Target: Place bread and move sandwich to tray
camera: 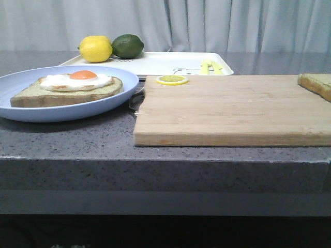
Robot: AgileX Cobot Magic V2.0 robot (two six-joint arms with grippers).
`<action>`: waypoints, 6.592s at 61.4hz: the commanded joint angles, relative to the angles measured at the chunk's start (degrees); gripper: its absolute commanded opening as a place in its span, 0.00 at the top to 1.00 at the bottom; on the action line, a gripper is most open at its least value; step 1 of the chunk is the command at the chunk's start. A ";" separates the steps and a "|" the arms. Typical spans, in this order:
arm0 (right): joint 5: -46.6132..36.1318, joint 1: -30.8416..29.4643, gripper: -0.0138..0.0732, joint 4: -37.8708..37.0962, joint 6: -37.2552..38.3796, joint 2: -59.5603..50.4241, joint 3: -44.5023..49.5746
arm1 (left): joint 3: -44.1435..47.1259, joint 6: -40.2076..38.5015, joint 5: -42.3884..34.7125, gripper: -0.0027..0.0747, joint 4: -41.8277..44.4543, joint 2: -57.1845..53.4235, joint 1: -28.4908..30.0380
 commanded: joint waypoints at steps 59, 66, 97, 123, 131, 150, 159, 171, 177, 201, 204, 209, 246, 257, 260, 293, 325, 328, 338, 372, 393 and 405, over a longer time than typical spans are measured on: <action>-4.26 -0.27 0.91 -0.19 -0.10 -0.89 -0.21 | 0.70 -0.65 -4.73 0.99 -0.53 -1.24 -0.01; -4.26 -0.27 0.91 -0.19 -0.10 -0.89 -0.21 | 0.70 -0.65 -4.73 0.99 -0.53 -1.24 -0.01; -4.36 -0.27 0.91 -0.19 -0.10 -0.89 -0.21 | 0.70 -0.65 -5.19 0.99 -0.53 -1.24 -0.01; -12.99 -0.27 0.91 5.33 -0.10 -0.89 -5.65 | -3.05 -0.65 -20.53 0.99 -0.63 -1.24 -0.01; -11.42 -0.27 0.91 5.22 -0.10 -0.58 -12.20 | -10.59 -0.65 -15.42 0.99 -0.25 -0.34 -0.01; 7.30 -0.27 0.91 4.99 -0.10 18.95 -30.88 | -27.73 -0.65 0.68 0.99 1.57 20.54 -0.01; 7.48 -0.27 0.91 4.99 -0.10 27.87 -34.65 | -30.04 -0.65 -0.66 0.99 1.57 31.08 -0.01; 5.57 -0.27 0.88 4.99 -0.10 29.99 -34.86 | -30.18 -0.65 -1.94 0.99 1.57 33.51 -0.12; 5.57 -0.27 0.69 4.99 -0.10 29.99 -34.86 | -30.18 -0.65 -2.19 0.79 2.51 33.51 -0.12; 5.11 -0.27 0.11 4.94 -0.10 30.13 -34.86 | -30.18 -0.65 -2.23 0.11 2.51 33.51 -0.12; 5.32 -0.27 0.11 4.89 -0.10 31.05 -35.24 | -30.18 -0.65 -2.23 0.11 2.51 33.51 -0.12; 6.03 -0.64 0.11 4.64 -0.10 34.60 -37.43 | -30.18 -0.65 -2.33 0.11 2.51 33.51 -0.12; 40.43 -24.31 0.11 4.44 -2.09 78.30 -75.52 | -30.18 -0.65 -2.33 0.11 2.51 33.51 -0.12; 46.89 -27.13 0.11 9.79 -7.22 85.36 -79.60 | -30.18 -0.65 -2.33 0.11 2.51 33.51 -0.12; 46.80 -27.26 0.11 12.28 -10.10 86.77 -79.61 | -30.18 -0.65 -2.33 0.11 2.51 33.51 -0.12; 46.85 -27.49 0.11 17.84 -15.65 96.56 -79.66 | -30.18 -0.65 -2.33 0.11 2.51 33.51 -0.12; 49.46 -27.54 0.76 18.71 -15.92 98.42 -79.81 | -30.18 -0.65 -2.33 0.11 2.51 33.51 -0.12; 49.81 -27.54 0.84 18.71 -15.92 98.42 -80.19 | -30.18 -0.65 -2.22 0.11 2.51 33.51 -0.12; 52.50 -27.54 0.91 18.71 -15.31 98.17 -83.13 | -30.18 -0.65 -2.22 0.11 2.51 33.51 -0.12; 56.65 -27.54 0.91 31.03 -6.45 86.60 -89.96 | -30.18 -0.65 -2.13 0.11 2.51 33.51 -0.12; 61.05 -19.03 0.91 49.94 -6.60 85.39 -89.96 | -30.18 -0.65 -2.13 0.11 2.51 33.51 -0.12; 51.92 -0.65 0.91 49.94 -6.60 85.71 -89.77 | -30.18 -0.65 -2.13 0.11 2.51 33.51 -0.12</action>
